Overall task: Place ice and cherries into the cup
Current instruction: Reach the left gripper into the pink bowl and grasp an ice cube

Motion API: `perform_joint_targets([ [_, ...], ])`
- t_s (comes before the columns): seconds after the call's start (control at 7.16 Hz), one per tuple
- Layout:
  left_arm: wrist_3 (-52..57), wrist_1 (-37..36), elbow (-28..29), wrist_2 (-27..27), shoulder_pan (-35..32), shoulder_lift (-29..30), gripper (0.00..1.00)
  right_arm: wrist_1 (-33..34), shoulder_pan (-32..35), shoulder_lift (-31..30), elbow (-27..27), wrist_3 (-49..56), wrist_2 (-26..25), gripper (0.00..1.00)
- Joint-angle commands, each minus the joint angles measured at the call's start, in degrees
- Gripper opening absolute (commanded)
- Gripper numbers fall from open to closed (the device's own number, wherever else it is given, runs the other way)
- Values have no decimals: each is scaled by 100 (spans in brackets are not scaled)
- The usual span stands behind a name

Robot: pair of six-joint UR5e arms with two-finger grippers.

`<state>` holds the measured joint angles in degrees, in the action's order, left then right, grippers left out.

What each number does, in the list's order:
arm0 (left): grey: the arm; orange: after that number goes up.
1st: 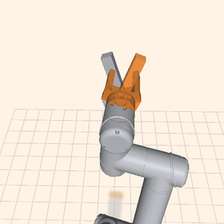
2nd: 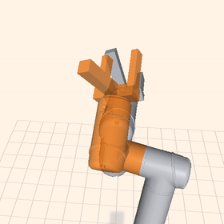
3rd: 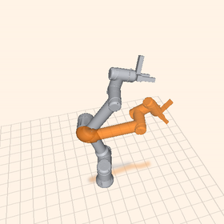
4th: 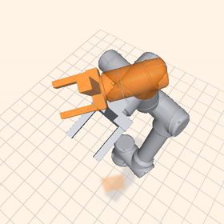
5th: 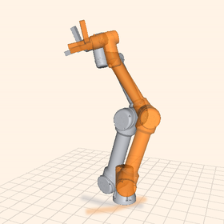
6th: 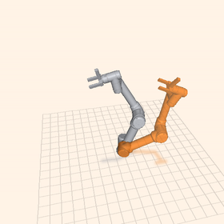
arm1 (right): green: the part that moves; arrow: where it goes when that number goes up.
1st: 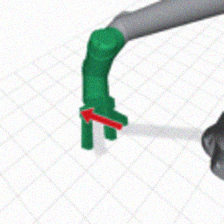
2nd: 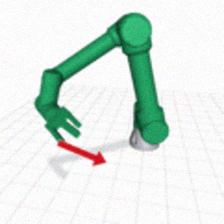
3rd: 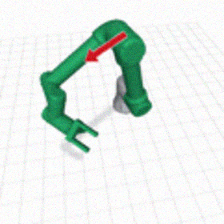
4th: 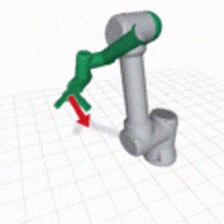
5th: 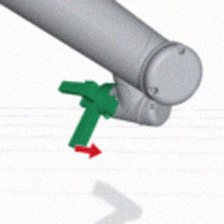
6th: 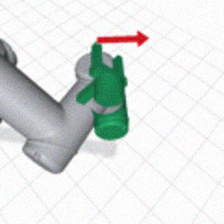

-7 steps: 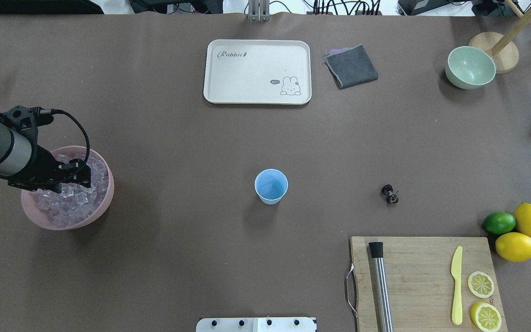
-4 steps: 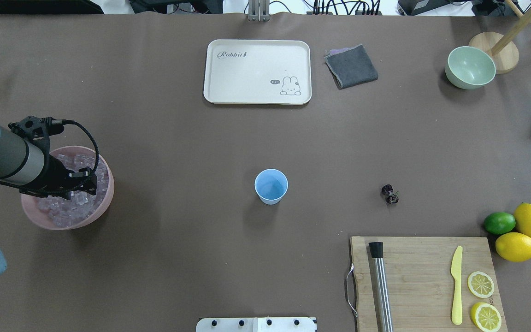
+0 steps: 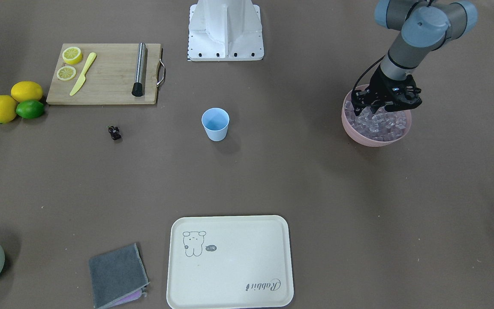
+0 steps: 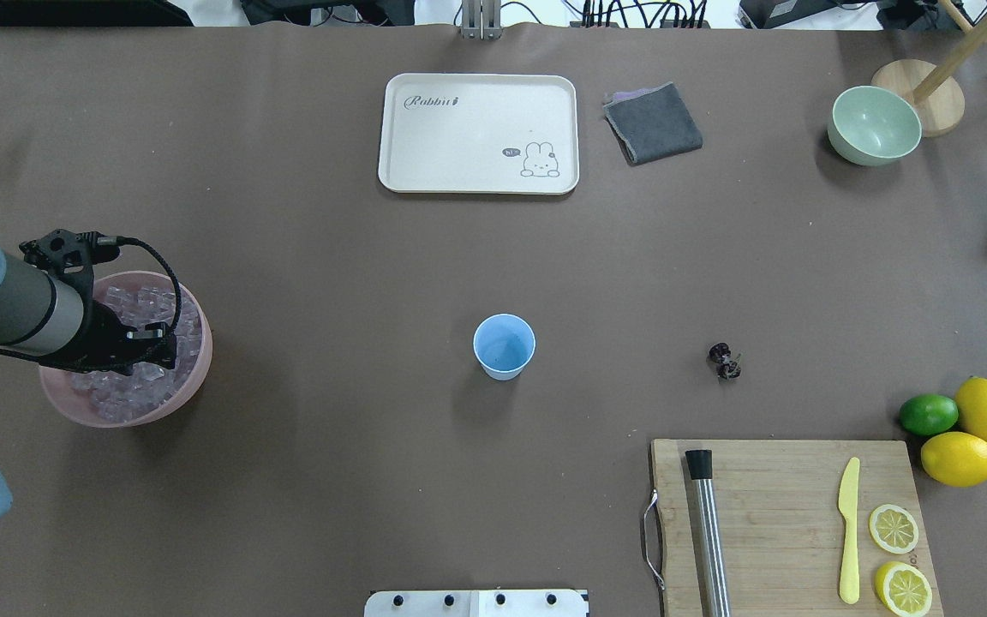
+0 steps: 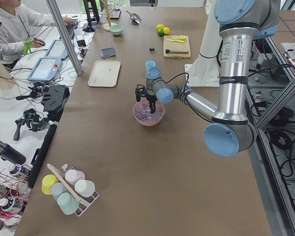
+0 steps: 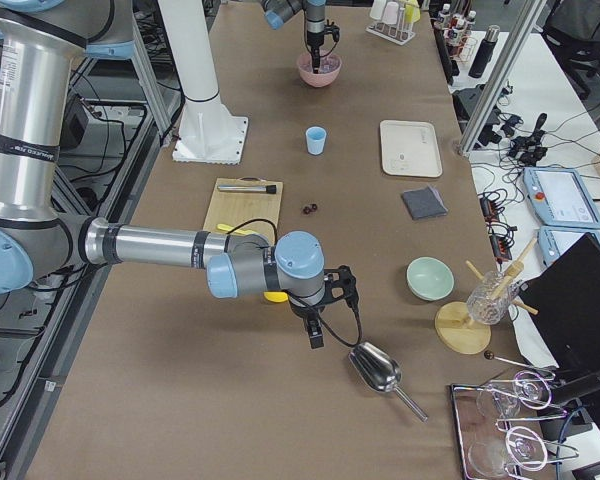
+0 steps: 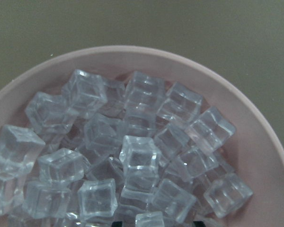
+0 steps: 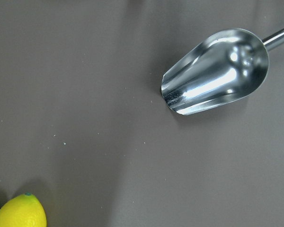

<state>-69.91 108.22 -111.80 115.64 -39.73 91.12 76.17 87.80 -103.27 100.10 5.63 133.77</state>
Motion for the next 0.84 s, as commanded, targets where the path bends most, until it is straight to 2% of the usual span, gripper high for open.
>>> perform_joint_targets([
  [0.0, -49, 32, 0, -6, 1, -6, 40, 3, 0, 0, -8, 0, 0, 100],
  [0.14, -49, 32, 0, -6, 1, -6, 5, 3, 0, -9, -8, 0, 9, 100],
  [0.28, -49, 32, -26, -6, 1, -6, 0, 12, 0, -9, -8, 0, 18, 100],
  [0.7, -23, -20, -341, 46, -78, -6, 0, 12, 0, -9, -17, 0, 62, 100],
])
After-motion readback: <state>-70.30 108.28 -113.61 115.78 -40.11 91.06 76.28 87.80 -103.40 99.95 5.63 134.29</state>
